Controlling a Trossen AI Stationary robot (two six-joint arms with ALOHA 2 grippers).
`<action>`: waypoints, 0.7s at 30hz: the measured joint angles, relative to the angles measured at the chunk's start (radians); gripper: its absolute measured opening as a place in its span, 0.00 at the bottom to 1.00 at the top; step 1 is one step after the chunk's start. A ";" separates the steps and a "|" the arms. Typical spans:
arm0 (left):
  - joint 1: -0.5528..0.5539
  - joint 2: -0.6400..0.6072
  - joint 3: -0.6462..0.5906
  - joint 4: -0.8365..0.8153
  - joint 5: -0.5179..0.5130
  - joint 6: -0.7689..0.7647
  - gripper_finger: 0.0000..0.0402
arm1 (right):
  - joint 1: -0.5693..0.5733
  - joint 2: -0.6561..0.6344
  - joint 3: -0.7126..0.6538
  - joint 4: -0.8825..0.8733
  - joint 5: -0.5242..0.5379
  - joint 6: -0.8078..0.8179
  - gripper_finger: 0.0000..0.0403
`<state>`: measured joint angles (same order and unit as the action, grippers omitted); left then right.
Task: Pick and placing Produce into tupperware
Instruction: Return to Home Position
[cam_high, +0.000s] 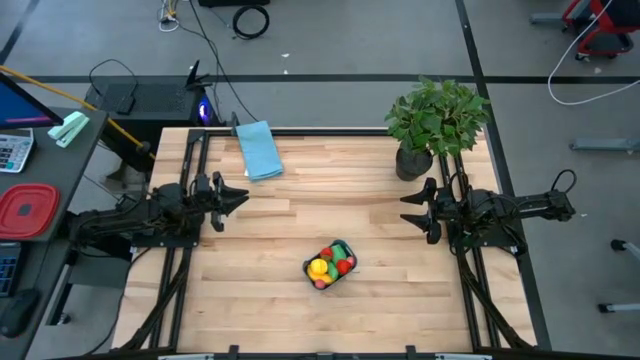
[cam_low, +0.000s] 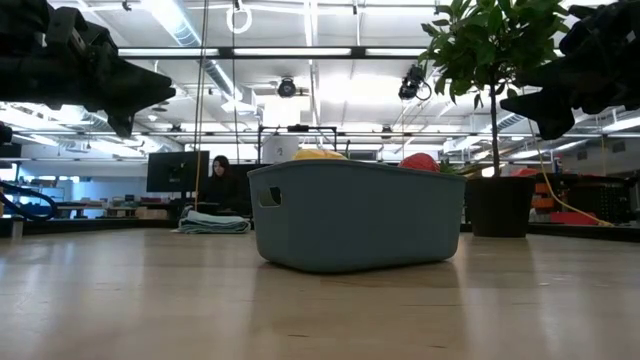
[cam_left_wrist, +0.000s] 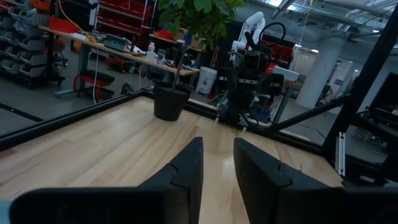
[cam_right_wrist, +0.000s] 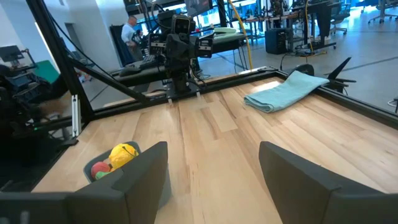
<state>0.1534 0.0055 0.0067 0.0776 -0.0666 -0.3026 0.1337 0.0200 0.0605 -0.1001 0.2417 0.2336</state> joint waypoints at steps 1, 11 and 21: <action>0.000 0.000 0.000 0.000 0.000 0.000 0.24 | 0.000 0.000 0.000 0.000 0.000 0.000 0.65; 0.000 0.000 0.000 0.000 0.000 0.000 0.24 | 0.000 0.000 0.000 0.000 0.000 0.000 0.65; 0.000 0.000 0.000 0.000 0.000 0.000 0.24 | 0.000 0.000 0.000 0.000 0.000 0.000 0.65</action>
<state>0.1532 0.0055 0.0067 0.0776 -0.0666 -0.3024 0.1339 0.0200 0.0605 -0.1001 0.2415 0.2334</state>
